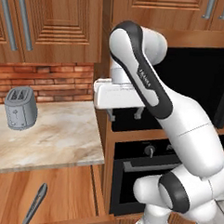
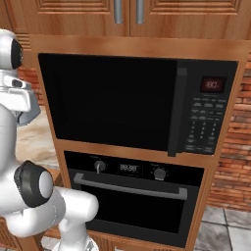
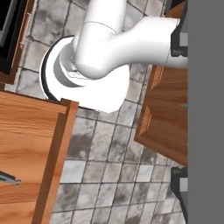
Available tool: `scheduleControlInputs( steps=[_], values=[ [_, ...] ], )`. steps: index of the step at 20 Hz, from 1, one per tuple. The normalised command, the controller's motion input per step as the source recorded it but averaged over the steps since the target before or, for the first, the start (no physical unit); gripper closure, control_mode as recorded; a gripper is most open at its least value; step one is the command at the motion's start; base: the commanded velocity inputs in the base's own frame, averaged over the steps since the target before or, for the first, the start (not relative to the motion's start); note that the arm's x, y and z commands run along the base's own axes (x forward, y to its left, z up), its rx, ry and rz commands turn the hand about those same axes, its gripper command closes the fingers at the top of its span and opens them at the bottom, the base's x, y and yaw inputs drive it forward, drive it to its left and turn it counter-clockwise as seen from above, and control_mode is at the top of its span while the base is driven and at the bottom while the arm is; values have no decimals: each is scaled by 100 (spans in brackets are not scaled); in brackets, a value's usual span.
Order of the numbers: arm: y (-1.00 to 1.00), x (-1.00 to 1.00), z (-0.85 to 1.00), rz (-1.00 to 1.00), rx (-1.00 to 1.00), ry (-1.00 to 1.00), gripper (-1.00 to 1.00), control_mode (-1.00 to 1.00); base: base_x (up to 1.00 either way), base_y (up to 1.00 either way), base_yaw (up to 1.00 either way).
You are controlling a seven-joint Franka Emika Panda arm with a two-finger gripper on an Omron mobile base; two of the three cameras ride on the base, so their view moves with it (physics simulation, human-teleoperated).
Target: Take the tongs from the drawer on the left and place them on the dining counter next to the tray containing the hot dog.
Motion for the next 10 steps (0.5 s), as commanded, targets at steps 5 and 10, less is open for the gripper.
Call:
scheduleControlInputs(
  steps=[5,10],
  values=[
    [2,2,-68,0,0,0,-100,-100,0,0,0],
    [11,6,-57,0,0,2,-100,-100,0,0,0]
  ],
)
